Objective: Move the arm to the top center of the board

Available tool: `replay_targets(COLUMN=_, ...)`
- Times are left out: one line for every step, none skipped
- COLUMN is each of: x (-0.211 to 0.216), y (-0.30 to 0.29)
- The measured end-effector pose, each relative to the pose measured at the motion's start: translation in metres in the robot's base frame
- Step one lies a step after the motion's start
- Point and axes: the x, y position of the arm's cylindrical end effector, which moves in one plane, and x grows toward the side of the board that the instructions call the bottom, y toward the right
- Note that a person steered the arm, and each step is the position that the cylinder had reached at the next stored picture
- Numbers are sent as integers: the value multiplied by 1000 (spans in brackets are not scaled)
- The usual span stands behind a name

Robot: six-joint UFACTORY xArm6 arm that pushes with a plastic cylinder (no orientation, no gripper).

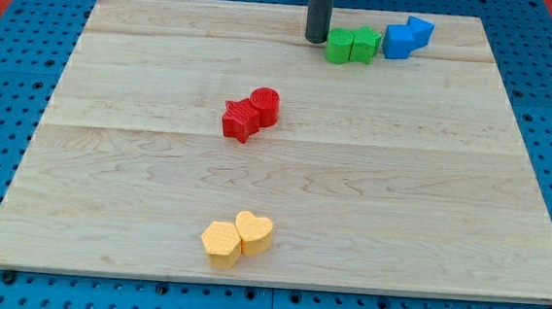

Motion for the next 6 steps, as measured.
replay_targets(x=-16, y=18)
replay_targets(x=-16, y=14)
replay_targets(x=-16, y=-19)
replay_targets(x=-16, y=-49)
replay_targets(x=-16, y=-50)
replay_targets(x=-16, y=-50)
